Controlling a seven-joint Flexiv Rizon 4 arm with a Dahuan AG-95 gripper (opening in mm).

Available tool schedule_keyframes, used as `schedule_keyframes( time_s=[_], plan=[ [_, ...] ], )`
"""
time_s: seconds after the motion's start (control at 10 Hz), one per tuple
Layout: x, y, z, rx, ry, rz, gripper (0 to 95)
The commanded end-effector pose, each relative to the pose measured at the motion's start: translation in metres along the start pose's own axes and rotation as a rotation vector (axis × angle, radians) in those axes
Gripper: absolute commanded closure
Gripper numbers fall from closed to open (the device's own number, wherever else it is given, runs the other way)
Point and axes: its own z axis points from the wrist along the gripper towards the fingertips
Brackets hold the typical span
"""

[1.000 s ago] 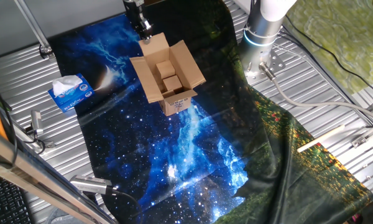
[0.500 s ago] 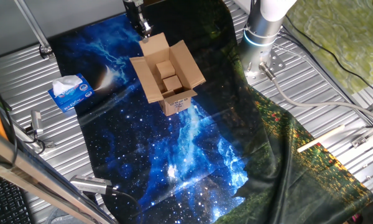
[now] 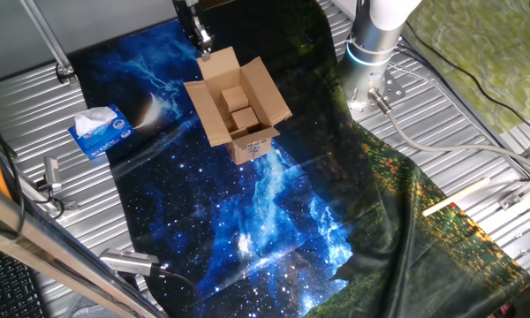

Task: Cover the box

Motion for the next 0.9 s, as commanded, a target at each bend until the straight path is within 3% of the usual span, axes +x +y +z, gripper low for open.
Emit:
schedule_keyframes(
  time_s=[0.1, 0.3, 0.4, 0.9],
  plan=[
    [0.0001, 0.0006, -0.0003, -0.030, -0.001, 0.038, 95.0],
    [0.0003, 0.0008, -0.0008, -0.045, 0.001, 0.057, 95.0],
    [0.0004, 0.0009, -0.0009, -0.048, 0.003, 0.058, 76.0],
    [0.0004, 0.0010, -0.0010, -0.055, 0.003, 0.066, 76.0]
  ],
)
